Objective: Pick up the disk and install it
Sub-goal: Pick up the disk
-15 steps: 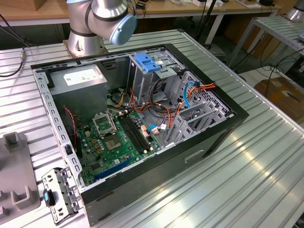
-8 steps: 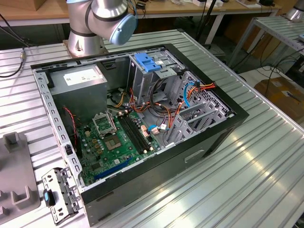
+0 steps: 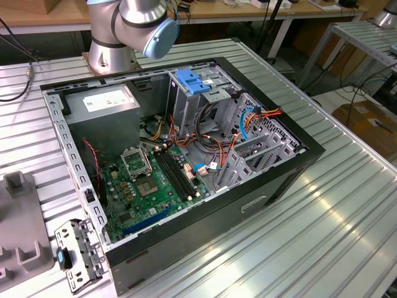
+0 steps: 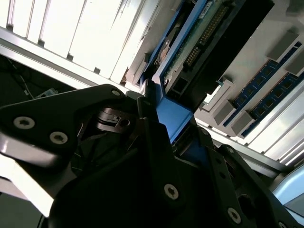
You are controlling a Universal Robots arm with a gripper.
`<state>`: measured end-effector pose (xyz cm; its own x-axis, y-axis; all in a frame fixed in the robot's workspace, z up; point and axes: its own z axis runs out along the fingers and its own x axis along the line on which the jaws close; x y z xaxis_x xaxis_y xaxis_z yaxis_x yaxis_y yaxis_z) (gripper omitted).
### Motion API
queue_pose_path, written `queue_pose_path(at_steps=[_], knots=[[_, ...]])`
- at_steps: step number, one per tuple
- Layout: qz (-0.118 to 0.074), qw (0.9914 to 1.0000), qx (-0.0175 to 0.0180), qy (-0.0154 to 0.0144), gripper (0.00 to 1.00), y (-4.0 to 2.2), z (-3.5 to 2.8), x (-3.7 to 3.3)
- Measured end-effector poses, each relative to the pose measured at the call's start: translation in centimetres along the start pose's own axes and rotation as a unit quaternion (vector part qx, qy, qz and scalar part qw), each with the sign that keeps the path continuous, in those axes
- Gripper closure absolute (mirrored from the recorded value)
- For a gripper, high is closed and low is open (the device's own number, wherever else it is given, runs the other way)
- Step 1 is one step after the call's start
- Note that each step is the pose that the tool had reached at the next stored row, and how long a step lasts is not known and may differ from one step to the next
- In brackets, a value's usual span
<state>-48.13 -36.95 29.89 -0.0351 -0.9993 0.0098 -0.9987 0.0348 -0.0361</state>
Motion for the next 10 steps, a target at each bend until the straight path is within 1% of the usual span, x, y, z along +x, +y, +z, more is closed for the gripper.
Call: queue_pose_path(at_steps=[2, 5, 8, 10], knots=[[0.000, 1.00000, 0.0000, 0.0000, 0.63, 0.00, 0.00, 0.00], [0.011, 0.99994, -0.0002, 0.0005, 0.63, 0.00, 0.00, 0.01], [0.011, 0.99994, -0.0001, 0.0005, 0.63, 0.00, 0.00, 0.00], [0.006, 0.99998, -0.0001, 0.0003, 0.63, 0.00, 0.01, 0.00]])
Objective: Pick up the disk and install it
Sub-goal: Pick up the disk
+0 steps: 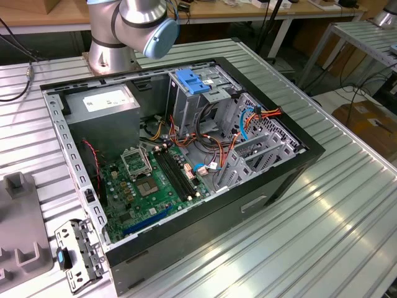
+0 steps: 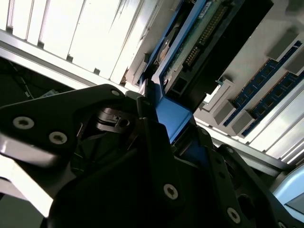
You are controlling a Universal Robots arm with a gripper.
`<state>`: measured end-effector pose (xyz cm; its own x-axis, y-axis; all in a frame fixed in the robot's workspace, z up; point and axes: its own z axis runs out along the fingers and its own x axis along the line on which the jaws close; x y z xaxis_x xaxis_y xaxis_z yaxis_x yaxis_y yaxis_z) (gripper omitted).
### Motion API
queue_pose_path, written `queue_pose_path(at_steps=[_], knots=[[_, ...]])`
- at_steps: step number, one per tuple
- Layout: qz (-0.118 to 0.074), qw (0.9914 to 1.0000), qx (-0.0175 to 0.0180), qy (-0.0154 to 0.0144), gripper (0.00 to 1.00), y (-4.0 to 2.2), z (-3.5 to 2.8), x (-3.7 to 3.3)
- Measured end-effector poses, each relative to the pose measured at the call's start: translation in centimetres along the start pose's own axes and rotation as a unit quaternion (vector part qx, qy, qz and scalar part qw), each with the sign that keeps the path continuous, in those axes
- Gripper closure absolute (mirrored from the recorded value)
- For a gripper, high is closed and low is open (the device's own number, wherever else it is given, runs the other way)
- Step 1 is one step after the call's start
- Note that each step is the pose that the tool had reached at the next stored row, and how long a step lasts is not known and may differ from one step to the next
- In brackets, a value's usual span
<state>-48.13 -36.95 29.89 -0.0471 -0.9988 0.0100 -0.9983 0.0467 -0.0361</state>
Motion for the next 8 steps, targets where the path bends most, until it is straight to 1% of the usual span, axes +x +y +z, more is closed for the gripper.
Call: queue_pose_path(at_steps=[8], knots=[[-0.001, 1.00000, 0.0000, -0.0001, 0.63, 0.00, 0.00, 0.00]])
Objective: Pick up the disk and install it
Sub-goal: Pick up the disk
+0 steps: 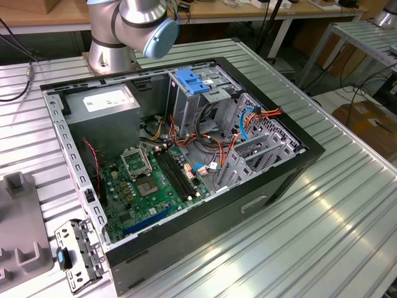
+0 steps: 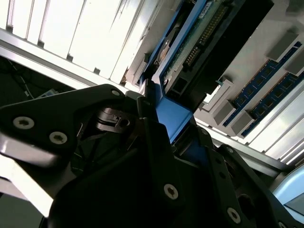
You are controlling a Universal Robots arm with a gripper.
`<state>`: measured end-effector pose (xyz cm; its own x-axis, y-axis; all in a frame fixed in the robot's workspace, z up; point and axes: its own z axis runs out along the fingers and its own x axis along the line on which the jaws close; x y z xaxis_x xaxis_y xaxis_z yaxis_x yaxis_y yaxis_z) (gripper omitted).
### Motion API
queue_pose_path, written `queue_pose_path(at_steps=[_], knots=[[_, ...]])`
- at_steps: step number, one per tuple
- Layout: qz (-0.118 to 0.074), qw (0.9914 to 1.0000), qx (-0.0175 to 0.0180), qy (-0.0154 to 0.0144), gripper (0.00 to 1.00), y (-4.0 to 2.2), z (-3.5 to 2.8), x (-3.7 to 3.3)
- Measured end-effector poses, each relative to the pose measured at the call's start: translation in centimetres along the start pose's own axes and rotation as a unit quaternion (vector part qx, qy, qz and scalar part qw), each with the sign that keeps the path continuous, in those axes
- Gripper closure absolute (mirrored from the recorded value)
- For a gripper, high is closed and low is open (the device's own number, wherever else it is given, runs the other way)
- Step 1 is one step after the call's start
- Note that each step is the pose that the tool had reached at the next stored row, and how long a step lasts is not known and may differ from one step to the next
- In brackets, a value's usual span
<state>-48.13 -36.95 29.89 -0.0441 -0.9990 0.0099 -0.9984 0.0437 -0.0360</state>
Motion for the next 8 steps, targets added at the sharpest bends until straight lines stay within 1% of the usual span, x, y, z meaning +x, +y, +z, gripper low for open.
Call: queue_pose_path(at_steps=[5, 8], knots=[[0.000, 1.00000, 0.0001, 0.0000, 0.63, 0.00, 0.00, 0.00], [0.000, 1.00000, 0.0000, 0.0000, 0.63, -0.01, -0.25, 0.00]])
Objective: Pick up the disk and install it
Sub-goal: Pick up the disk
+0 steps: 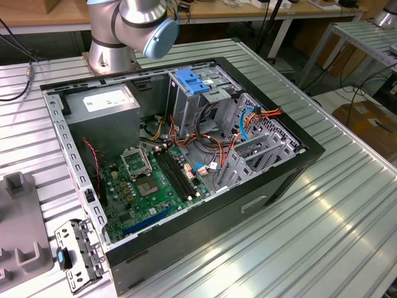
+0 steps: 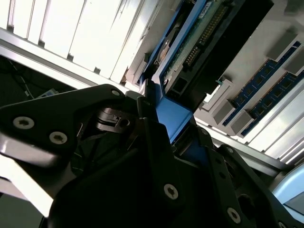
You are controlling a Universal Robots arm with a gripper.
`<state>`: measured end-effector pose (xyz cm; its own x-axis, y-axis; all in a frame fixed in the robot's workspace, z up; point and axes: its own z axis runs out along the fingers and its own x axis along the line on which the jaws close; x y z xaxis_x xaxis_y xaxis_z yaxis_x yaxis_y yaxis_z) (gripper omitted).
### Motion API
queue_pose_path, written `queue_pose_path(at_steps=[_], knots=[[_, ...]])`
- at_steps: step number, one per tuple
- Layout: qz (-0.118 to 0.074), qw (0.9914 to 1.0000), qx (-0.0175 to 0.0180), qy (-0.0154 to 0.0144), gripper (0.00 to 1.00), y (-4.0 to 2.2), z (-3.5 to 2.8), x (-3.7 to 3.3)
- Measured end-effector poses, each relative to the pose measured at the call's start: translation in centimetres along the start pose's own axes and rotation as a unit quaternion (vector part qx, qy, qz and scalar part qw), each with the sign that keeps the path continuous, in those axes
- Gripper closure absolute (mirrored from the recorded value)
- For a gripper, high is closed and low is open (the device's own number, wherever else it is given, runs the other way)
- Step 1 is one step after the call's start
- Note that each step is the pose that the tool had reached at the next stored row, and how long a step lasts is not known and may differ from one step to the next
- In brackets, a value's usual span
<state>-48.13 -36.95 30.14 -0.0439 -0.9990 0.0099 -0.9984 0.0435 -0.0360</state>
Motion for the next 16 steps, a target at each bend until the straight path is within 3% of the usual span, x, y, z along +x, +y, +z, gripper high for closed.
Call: queue_pose_path(at_steps=[8, 16], knots=[[0.000, 1.00000, 0.0000, 0.0001, 0.63, -0.03, -0.73, 0.01], [0.000, 1.00000, 0.0001, 0.0001, 0.63, -0.07, -1.89, 0.02]])
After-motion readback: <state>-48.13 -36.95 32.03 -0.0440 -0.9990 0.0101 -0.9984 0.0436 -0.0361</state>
